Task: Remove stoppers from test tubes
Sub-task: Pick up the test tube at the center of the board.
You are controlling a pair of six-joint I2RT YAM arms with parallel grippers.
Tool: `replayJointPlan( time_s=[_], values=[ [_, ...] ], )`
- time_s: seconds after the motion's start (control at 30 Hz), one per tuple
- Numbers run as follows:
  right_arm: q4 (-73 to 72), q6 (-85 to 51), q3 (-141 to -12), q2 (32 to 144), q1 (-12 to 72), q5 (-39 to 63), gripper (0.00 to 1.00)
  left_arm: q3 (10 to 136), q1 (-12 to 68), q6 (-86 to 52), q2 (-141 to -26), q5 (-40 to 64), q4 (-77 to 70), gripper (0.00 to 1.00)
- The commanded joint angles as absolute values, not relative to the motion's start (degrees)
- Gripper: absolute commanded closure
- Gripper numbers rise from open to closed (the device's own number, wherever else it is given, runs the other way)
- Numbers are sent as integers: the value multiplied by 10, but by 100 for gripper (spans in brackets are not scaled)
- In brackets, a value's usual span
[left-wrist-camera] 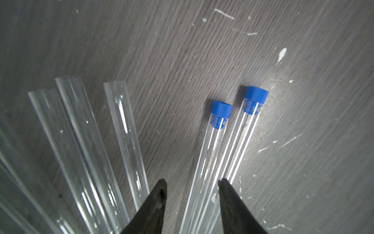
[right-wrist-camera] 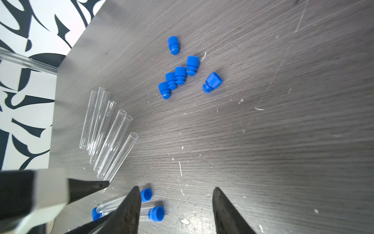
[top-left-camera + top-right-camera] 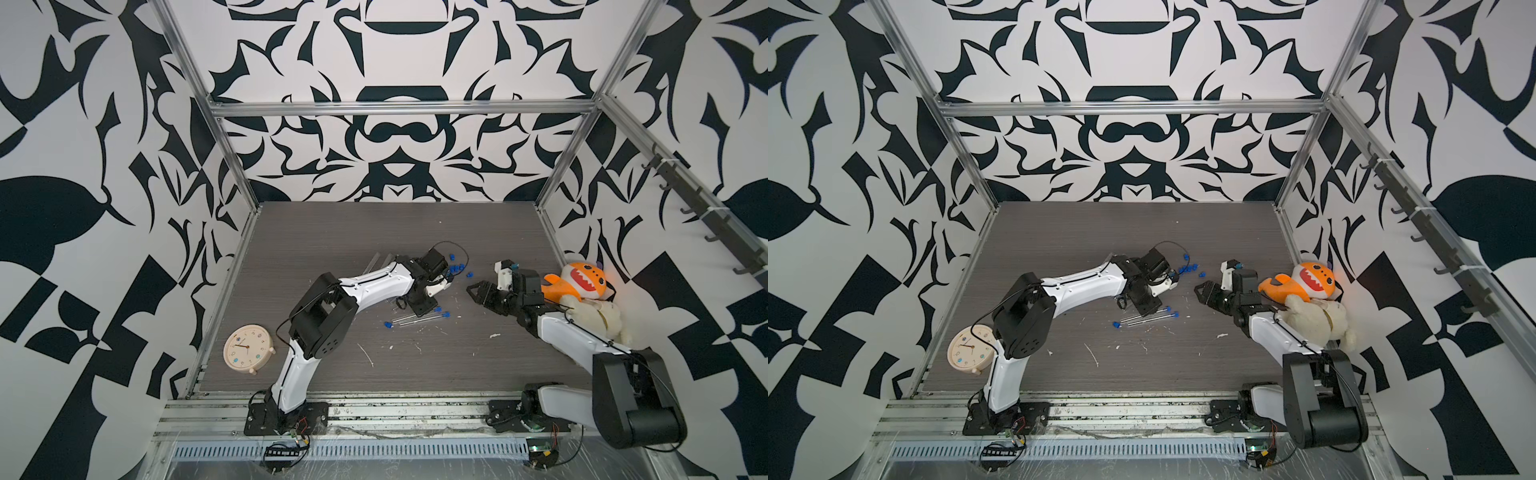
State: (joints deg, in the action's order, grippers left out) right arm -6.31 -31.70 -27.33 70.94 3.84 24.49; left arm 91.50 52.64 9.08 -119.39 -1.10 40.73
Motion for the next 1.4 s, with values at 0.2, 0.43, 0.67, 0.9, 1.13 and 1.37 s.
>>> replayJointPlan(
  time_s=[0.2, 0.43, 0.67, 0.9, 1.13, 1.37],
  values=[
    [-104, -322, -266, 692, 41, 260, 43, 931, 527, 102, -1218, -18, 417, 56],
    [-102, -324, -268, 687, 40, 258, 43, 921, 527, 102, -1220, -24, 410, 56],
    [-105, -336, -277, 679, 40, 255, 43, 927, 527, 105, -1230, -35, 407, 56],
    [-107, -337, -277, 679, 40, 256, 42, 925, 528, 106, -1237, -42, 404, 57],
    [-115, -339, -277, 675, 39, 260, 42, 920, 528, 103, -1234, -41, 401, 58],
    [-116, -347, -279, 685, 39, 263, 40, 907, 528, 106, -1232, -34, 392, 66]
  ],
)
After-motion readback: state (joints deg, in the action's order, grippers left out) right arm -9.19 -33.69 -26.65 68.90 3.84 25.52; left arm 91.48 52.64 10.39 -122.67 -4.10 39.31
